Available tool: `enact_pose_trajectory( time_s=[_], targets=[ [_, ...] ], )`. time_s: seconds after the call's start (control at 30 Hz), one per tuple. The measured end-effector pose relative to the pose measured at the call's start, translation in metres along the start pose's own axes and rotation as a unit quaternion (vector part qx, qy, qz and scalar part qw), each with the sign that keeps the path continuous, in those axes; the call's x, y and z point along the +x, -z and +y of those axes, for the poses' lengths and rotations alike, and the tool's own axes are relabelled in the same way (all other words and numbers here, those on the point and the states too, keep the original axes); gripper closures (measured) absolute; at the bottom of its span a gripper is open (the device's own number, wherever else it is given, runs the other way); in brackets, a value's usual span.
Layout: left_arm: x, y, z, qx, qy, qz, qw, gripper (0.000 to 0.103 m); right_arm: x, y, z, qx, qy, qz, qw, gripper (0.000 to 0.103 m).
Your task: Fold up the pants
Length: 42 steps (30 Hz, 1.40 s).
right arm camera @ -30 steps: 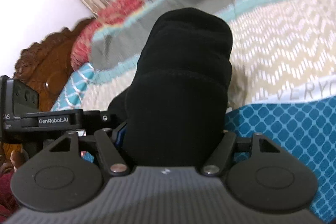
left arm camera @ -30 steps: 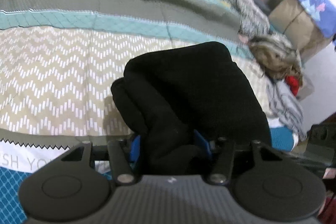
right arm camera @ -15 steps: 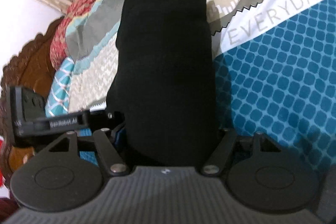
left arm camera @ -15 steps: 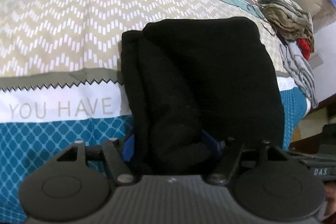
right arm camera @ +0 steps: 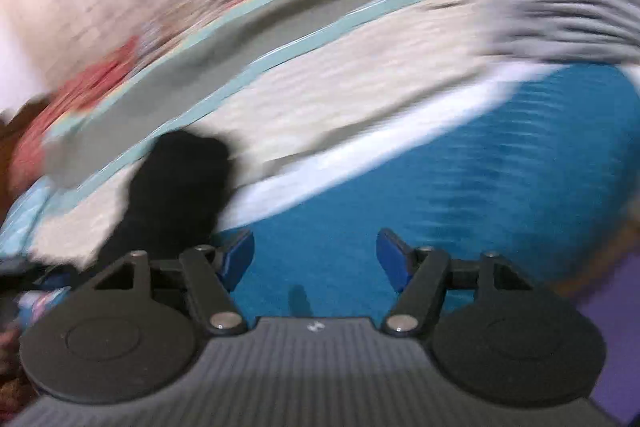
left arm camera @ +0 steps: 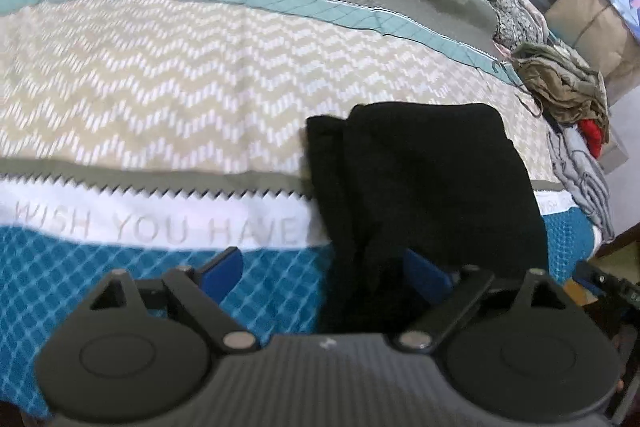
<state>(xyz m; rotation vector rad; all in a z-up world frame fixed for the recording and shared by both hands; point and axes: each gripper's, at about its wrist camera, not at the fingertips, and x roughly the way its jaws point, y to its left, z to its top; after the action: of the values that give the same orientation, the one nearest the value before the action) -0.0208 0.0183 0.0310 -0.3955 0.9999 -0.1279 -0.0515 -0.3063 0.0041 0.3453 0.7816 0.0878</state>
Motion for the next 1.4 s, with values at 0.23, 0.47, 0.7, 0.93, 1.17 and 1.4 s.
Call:
enact_pose_trajectory(
  time_s=[0.23,0.47,0.7,0.93,1.17,1.4],
  targets=[
    [0.006,0.013,0.03,-0.068,0.01,0.022,0.9974,0.01,-0.024,0.044,-0.113,0.235,0.006,-0.011,0.972,0.031],
    [0.004,0.016,0.011,-0.047,-0.009,0.021,0.9986,0.01,0.033,0.044,-0.085,0.251,-0.097,0.04,0.962,0.039],
    [0.003,0.02,0.017,-0.052,-0.008,0.025,0.9983,0.01,0.04,0.036,-0.068,0.052,0.128,0.028,0.99,0.101],
    [0.003,0.022,0.018,-0.05,0.011,0.019,0.9985,0.01,-0.004,0.019,-0.074,0.126,0.051,-0.02,0.99,0.095],
    [0.006,0.038,0.015,-0.034,0.016,0.028,0.9989,0.01,0.049,0.006,0.011,0.013,-0.053,0.041,0.998,0.085],
    [-0.012,0.049,0.026,-0.029,0.027,0.013,0.9991,0.011,0.051,0.021,0.006,0.026,-0.042,0.051,0.997,0.082]
  ],
)
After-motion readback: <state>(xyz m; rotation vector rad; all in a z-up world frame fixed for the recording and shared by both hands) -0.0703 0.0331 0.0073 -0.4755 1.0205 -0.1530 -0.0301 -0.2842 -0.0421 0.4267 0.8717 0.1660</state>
